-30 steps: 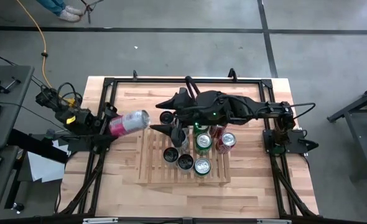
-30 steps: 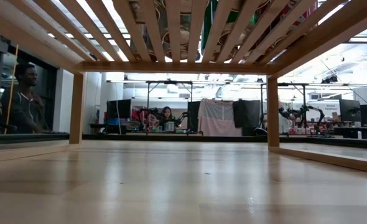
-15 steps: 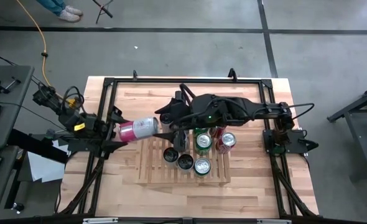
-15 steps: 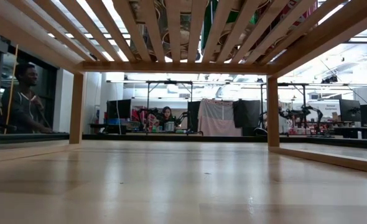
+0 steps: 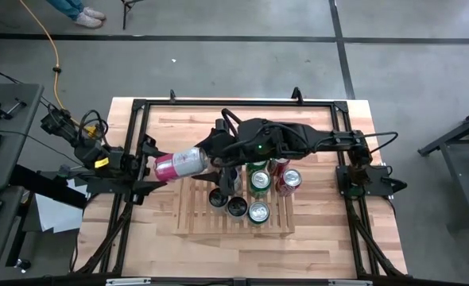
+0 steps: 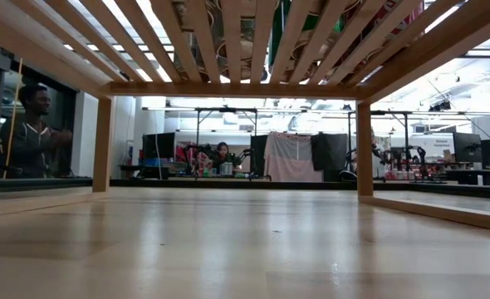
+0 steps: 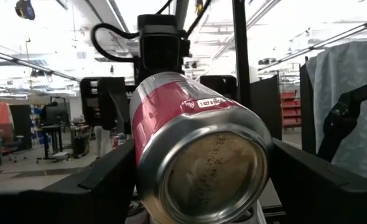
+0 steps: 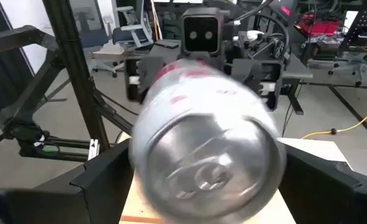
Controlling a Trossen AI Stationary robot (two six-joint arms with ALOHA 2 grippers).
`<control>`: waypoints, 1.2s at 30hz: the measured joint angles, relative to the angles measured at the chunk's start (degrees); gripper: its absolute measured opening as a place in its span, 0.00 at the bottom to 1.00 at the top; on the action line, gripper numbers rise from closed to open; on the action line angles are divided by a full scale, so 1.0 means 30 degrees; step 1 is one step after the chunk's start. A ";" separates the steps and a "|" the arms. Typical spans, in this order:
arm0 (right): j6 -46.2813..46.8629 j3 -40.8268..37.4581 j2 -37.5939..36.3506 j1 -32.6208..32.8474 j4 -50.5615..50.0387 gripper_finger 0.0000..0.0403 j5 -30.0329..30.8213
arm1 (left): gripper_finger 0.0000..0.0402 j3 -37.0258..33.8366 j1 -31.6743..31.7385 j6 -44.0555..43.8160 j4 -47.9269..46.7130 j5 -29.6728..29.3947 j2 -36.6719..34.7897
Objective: Place canned beverage on shelf
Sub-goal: Put the pink-white soda can on the shelf
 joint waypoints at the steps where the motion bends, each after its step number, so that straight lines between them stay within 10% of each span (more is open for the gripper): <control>1: 0.0005 0.0000 0.0004 -0.0020 0.0073 0.84 -0.0128 | 0.74 0.0026 0.0000 0.0002 0.0010 -0.0004 0.0101; 23: 0.0264 0.0000 -0.0035 -0.0053 0.0069 0.71 -0.0763 | 0.83 0.0019 -0.0016 -0.0359 -0.0186 -0.0973 0.0380; 36: -0.0576 -0.0022 -0.0693 -0.0361 -0.2008 0.71 -0.0948 | 0.84 0.3757 -0.0006 -0.4229 -0.9254 -0.3558 -0.1133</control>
